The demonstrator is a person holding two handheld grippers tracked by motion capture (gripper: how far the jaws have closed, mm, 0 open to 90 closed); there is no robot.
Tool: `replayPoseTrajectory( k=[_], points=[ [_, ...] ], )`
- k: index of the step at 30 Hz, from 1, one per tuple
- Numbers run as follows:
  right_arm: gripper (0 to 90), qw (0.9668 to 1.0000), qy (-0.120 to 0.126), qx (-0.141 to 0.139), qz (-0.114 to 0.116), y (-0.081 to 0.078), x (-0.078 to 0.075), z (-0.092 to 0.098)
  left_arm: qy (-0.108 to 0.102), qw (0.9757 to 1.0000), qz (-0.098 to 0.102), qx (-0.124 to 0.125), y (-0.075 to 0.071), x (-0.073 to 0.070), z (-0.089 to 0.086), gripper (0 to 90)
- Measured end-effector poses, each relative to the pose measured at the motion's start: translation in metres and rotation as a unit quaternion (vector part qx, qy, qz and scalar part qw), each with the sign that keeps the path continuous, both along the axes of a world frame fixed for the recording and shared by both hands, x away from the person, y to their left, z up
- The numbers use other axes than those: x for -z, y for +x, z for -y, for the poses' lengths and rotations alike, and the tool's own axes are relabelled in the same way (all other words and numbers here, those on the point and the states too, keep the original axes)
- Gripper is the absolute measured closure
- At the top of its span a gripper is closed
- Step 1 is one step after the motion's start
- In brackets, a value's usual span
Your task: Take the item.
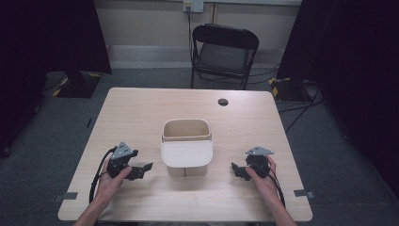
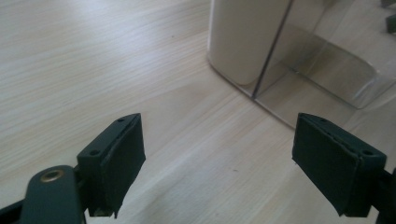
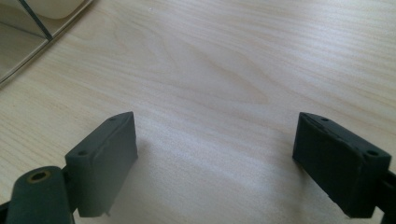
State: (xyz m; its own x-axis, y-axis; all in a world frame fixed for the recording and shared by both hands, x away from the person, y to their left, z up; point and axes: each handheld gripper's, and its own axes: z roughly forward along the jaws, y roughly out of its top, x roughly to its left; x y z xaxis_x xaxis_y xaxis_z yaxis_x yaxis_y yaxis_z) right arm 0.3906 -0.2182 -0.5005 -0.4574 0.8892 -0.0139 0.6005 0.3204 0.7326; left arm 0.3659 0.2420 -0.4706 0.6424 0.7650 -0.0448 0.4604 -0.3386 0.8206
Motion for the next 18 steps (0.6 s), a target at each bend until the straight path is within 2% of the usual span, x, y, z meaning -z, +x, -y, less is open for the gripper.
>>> replayPoseTrajectory(
  k=[3, 10, 11, 12, 13, 15, 18],
  points=[
    [13.1, 1.0000, 0.000, 0.000, 0.000, 0.000, 0.000, 0.000, -0.005, 0.9999, 0.008, 0.010, -0.003, -0.005, 0.007, 16.5],
    [13.1, 1.0000, 0.000, 0.000, 0.000, 0.000, 0.000, 0.000, -0.021, 0.9993, 0.011, 0.030, -0.009, -0.010, 0.016, 16.2],
    [13.1, 1.0000, 0.000, 0.000, 0.000, 0.000, 0.000, 0.000, -0.018, 0.9992, 0.010, 0.034, -0.009, -0.010, 0.016, 16.2],
    [13.1, 1.0000, 0.000, 0.000, 0.000, 0.000, 0.000, 0.000, -0.027, 0.9990, 0.010, 0.035, -0.010, -0.010, 0.018, 16.2],
    [13.1, 1.0000, 0.000, 0.000, 0.000, 0.000, 0.000, 0.000, -0.028, 0.9988, 0.009, 0.039, -0.010, -0.011, 0.019, 16.2],
    [13.1, 1.0000, 0.000, 0.000, 0.000, 0.000, 0.000, 0.000, -0.015, 0.9989, 0.010, 0.043, -0.011, -0.011, 0.021, 16.4],
    [13.1, 1.0000, 0.000, 0.000, 0.000, 0.000, 0.000, 0.000, -0.021, 0.9986, 0.009, 0.047, -0.012, -0.012, 0.023, 16.5]
  ],
)
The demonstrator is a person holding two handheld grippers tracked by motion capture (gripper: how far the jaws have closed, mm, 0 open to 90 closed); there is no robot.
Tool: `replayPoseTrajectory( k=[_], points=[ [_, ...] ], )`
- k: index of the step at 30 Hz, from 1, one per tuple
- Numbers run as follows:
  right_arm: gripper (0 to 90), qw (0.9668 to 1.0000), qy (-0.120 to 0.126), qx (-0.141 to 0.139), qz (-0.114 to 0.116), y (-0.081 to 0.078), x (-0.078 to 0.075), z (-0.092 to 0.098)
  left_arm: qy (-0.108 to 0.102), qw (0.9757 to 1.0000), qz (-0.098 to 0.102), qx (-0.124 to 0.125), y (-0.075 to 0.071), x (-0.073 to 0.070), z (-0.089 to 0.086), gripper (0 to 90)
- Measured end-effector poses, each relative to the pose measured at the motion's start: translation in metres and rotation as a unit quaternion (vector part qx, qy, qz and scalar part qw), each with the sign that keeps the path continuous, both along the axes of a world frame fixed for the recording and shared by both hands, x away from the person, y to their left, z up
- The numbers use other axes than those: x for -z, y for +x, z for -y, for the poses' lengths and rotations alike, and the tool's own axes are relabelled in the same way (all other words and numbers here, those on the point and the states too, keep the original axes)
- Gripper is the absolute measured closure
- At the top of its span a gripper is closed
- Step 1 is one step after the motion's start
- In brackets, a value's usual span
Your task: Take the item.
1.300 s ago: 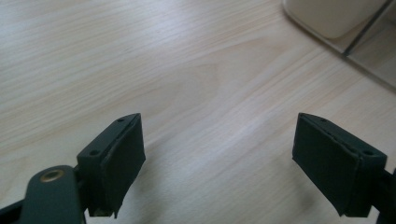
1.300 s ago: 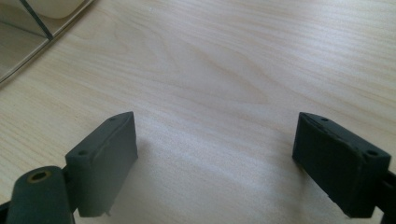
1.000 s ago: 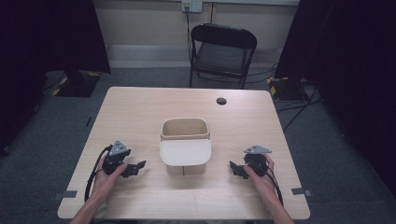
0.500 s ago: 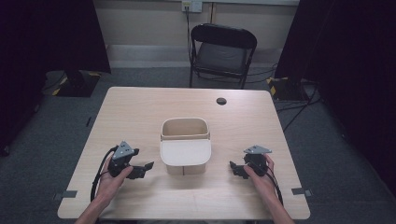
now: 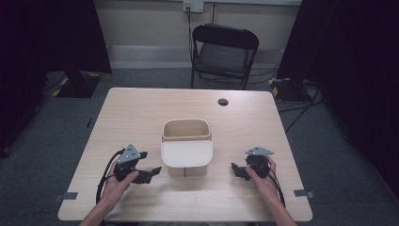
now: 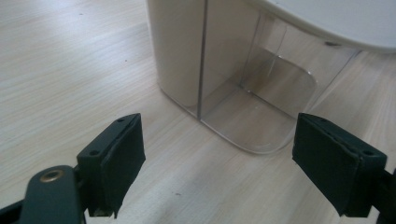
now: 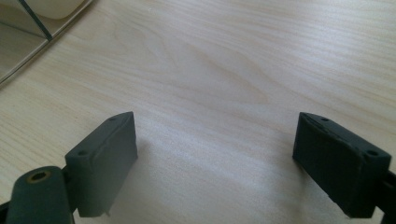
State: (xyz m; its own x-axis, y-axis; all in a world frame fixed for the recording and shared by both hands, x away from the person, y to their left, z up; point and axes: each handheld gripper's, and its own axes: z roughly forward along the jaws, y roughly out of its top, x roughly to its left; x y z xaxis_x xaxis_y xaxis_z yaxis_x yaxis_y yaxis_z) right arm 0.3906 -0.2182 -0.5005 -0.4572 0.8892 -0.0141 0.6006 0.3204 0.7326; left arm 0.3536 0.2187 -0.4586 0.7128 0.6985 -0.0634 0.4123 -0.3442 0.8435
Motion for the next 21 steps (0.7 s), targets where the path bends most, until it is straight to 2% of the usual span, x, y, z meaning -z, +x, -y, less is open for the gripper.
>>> replayPoseTrajectory(
  k=[8, 10, 13, 15, 16, 17, 21],
  points=[
    [13.0, 1.0000, 0.000, 0.000, 0.000, 0.000, 0.000, 0.000, 0.000, 0.9999, 0.004, 0.012, -0.002, -0.002, 0.009, 16.5],
    [13.0, 1.0000, 0.000, 0.000, 0.000, 0.000, 0.000, 0.000, -0.007, 0.9999, 0.002, 0.015, -0.002, -0.002, 0.011, 16.5],
    [13.0, 1.0000, 0.000, 0.000, 0.000, 0.000, 0.000, 0.000, -0.002, 0.9998, 0.003, 0.018, -0.001, -0.002, 0.013, 16.5],
    [13.0, 1.0000, 0.000, 0.000, 0.000, 0.000, 0.000, 0.000, -0.008, 0.9998, 0.000, 0.018, -0.001, -0.002, 0.015, 16.5],
    [13.0, 1.0000, 0.000, 0.000, 0.000, 0.000, 0.000, 0.000, -0.002, 0.9998, 0.003, 0.020, -0.001, -0.003, 0.016, 16.5],
    [13.0, 1.0000, 0.000, 0.000, 0.000, 0.000, 0.000, 0.000, -0.009, 0.9998, 0.002, 0.020, -0.001, -0.003, 0.018, 16.5],
    [13.0, 1.0000, 0.000, 0.000, 0.000, 0.000, 0.000, 0.000, -0.004, 0.9997, 0.012, 0.022, -0.001, -0.006, 0.021, 16.5]
  ],
)
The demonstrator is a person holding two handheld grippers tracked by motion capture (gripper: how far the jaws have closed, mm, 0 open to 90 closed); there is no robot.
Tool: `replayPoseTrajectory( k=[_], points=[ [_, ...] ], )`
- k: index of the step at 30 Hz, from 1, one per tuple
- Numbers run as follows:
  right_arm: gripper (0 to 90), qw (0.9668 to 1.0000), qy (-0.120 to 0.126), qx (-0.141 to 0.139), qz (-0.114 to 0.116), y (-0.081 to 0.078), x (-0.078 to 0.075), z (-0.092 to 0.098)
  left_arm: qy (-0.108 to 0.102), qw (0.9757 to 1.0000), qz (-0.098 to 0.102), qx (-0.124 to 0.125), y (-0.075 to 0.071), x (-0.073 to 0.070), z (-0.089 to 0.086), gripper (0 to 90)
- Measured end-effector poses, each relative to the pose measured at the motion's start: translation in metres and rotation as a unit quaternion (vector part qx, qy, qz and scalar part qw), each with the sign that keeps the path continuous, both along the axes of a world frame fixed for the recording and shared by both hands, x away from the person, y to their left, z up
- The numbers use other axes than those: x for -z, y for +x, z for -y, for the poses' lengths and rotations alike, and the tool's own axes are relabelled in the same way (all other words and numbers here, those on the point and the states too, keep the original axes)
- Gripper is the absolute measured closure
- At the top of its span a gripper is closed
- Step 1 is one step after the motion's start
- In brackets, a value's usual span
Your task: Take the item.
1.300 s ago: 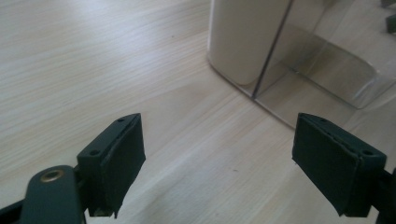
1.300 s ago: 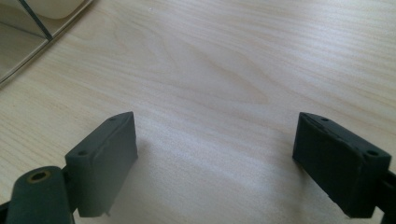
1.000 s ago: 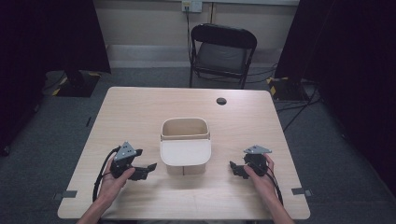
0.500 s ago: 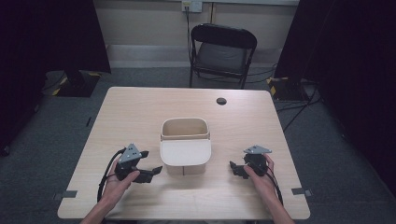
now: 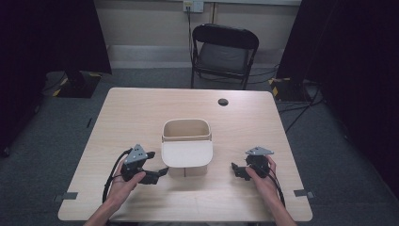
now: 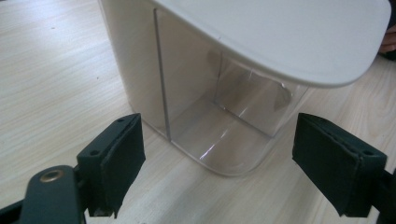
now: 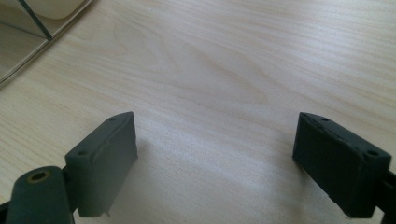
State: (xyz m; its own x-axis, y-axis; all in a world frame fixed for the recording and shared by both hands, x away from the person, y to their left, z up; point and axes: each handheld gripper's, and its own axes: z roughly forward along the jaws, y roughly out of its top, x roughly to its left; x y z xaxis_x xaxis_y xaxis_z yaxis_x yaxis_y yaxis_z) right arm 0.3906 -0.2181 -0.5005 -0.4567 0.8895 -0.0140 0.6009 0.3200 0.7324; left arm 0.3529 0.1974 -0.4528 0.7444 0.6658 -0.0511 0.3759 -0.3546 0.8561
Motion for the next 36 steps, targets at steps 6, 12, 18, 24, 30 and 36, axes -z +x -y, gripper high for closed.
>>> replayPoseTrajectory(
  k=[6, 12, 18, 24, 30, 36],
  points=[
    [13.0, 1.0000, 0.000, 0.000, 0.000, 0.0000, 0.0000, 0.0000, -0.011, 0.9999, 0.000, -0.002, 0.0014, -0.0014, 0.0021, 15.5],
    [13.0, 1.0000, 0.000, 0.000, 0.000, 0.0000, 0.0000, 0.0000, -0.020, 0.9998, 0.005, 0.001, 0.0015, -0.0042, 0.0026, 15.0],
    [13.0, 1.0000, 0.000, 0.000, 0.000, 0.0000, 0.0000, 0.0000, -0.024, 0.9997, 0.009, 0.004, 0.0014, -0.0071, 0.0044, 14.9],
    [13.0, 1.0000, 0.000, 0.000, 0.000, 0.0000, 0.0000, 0.0000, -0.019, 0.9997, 0.010, 0.006, 0.0013, -0.0084, 0.0044, 14.9],
    [13.0, 1.0000, 0.000, 0.000, 0.000, 0.0000, 0.0000, 0.0000, -0.023, 0.9996, 0.013, 0.008, 0.0014, -0.0087, 0.0040, 15.6],
    [13.0, 1.0000, 0.000, 0.000, 0.000, 0.0000, 0.0000, 0.0000, -0.025, 0.9996, 0.010, 0.009, 0.0014, -0.0094, 0.0034, 15.9]
  ],
)
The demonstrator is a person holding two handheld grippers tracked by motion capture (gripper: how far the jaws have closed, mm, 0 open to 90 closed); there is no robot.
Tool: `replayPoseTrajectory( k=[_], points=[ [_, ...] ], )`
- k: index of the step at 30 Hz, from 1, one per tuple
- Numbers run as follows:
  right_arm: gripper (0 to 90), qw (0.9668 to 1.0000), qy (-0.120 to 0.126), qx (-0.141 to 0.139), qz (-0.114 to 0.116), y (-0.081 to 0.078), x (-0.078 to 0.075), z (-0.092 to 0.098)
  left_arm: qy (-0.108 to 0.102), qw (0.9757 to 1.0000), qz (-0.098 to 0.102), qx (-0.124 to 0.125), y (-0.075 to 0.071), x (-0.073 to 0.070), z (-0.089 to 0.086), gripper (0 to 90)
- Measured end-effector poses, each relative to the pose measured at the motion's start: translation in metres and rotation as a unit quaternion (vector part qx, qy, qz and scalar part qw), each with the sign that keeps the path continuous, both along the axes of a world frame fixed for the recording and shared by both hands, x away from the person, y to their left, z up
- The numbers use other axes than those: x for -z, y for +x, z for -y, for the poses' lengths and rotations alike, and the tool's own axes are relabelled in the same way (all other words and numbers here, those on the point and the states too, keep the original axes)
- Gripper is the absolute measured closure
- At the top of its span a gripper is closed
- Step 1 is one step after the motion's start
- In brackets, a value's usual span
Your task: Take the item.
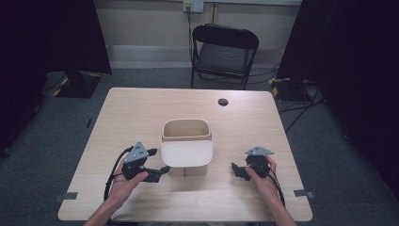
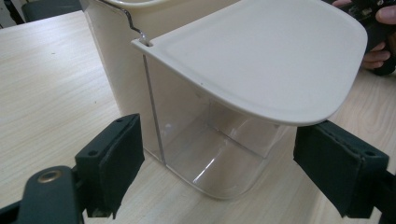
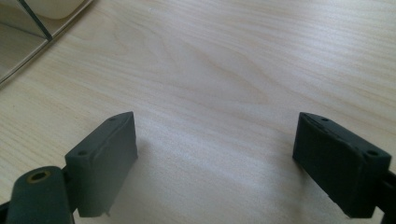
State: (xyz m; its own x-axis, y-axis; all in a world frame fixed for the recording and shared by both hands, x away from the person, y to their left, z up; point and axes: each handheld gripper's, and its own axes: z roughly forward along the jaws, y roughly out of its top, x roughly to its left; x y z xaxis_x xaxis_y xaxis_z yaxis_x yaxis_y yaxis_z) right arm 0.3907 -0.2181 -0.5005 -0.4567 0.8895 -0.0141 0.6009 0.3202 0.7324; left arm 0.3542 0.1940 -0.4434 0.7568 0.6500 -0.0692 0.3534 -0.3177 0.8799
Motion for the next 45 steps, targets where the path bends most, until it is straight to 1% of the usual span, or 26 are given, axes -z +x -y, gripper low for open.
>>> replayPoseTrajectory(
  k=[1, 2, 3, 6, 7, 10, 11, 14, 16, 18, 20, 22, 25, 28, 31, 33, 36, 39, 40, 41, 45],
  points=[
    [13.0, 1.0000, 0.000, 0.000, 0.000, 0.000, 0.000, 0.000, 0.000, 1.0000, 0.000, 0.000, 0.000, 0.000, 0.000, 15.8],
    [13.0, 1.0000, 0.000, 0.000, 0.000, 0.000, 0.000, 0.000, -0.008, 1.0000, -0.006, 0.001, 0.001, 0.000, -0.001, 15.8],
    [13.0, 1.0000, 0.000, 0.000, 0.000, 0.000, 0.000, 0.000, -0.008, 1.0000, -0.006, 0.000, 0.000, 0.000, -0.001, 15.8],
    [13.0, 1.0000, 0.000, 0.000, 0.000, 0.000, 0.000, 0.000, -0.011, 0.9999, -0.005, 0.001, 0.000, 0.000, 0.000, 16.0],
    [13.0, 1.0000, 0.000, 0.000, 0.000, 0.000, 0.000, 0.000, -0.009, 1.0000, -0.003, 0.001, 0.000, -0.001, -0.001, 16.0],
    [13.0, 1.0000, 0.000, 0.000, 0.000, 0.000, 0.000, 0.000, -0.014, 0.9999, 0.000, 0.003, 0.000, -0.001, 0.000, 16.7],
    [13.0, 1.0000, 0.000, 0.000, 0.000, 0.000, 0.000, 0.000, -0.010, 0.9999, 0.002, 0.003, -0.001, -0.002, 0.000, 16.6],
    [13.0, 1.0000, 0.000, 0.000, 0.000, 0.000, 0.000, 0.000, -0.015, 0.9999, 0.003, 0.002, -0.001, -0.002, 0.000, 16.7],
    [13.0, 1.0000, 0.000, 0.000, 0.000, 0.000, 0.000, 0.000, -0.010, 0.9999, 0.004, 0.002, -0.001, -0.003, 0.000, 16.8],
    [13.0, 1.0000, 0.000, 0.000, 0.000, 0.000, 0.000, 0.000, -0.014, 0.9999, 0.004, 0.005, -0.002, -0.004, 0.001, 17.0],
    [13.0, 1.0000, 0.000, 0.000, 0.000, 0.000, 0.000, 0.000, -0.012, 0.9998, 0.010, 0.010, -0.002, -0.005, 0.002, 18.0],
    [13.0, 1.0000, 0.000, 0.000, 0.000, 0.000, 0.000, 0.000, -0.017, 0.9996, 0.015, 0.015, -0.003, -0.005, 0.003, 20.8],
    [13.0, 1.0000, 0.000, 0.000, 0.000, 0.000, 0.000, 0.000, -0.017, 0.9996, 0.014, 0.015, -0.003, -0.006, 0.003, 19.8],
    [13.0, 1.0000, 0.000, 0.000, 0.000, 0.000, 0.000, 0.000, -0.022, 0.9995, 0.015, 0.016, -0.003, -0.006, 0.003, 19.4],
    [13.0, 1.0000, -0.001, -0.001, 0.001, 0.000, 0.000, 0.000, -0.021, 0.9995, 0.015, 0.017, -0.004, -0.007, 0.003, 19.2],
    [13.0, 1.0000, 0.000, -0.002, 0.001, 0.000, 0.000, 0.000, -0.032, 0.9992, 0.017, 0.016, -0.004, -0.007, 0.005, 19.4],
    [13.0, 1.0000, -0.001, -0.002, 0.001, 0.001, 0.000, 0.000, -0.027, 0.9993, 0.020, 0.019, -0.005, -0.009, 0.005, 19.6],
    [13.0, 1.0000, 0.000, -0.002, 0.001, 0.000, 0.000, 0.000, -0.028, 0.9992, 0.022, 0.017, -0.006, -0.009, 0.006, 19.8],
    [13.0, 1.0000, 0.000, -0.002, 0.000, 0.000, 0.000, 0.000, -0.026, 0.9991, 0.026, 0.019, -0.006, -0.009, 0.006, 19.7],
    [13.0, 1.0000, 0.000, -0.001, 0.000, 0.000, 0.000, 0.000, -0.024, 0.9993, 0.023, 0.018, -0.007, -0.010, 0.006, 19.6],
    [13.0, 1.0000, -0.001, -0.002, 0.001, 0.001, 0.000, 0.000, -0.030, 0.9990, 0.026, 0.020, -0.009, -0.011, 0.009, 19.2]
  ],
)
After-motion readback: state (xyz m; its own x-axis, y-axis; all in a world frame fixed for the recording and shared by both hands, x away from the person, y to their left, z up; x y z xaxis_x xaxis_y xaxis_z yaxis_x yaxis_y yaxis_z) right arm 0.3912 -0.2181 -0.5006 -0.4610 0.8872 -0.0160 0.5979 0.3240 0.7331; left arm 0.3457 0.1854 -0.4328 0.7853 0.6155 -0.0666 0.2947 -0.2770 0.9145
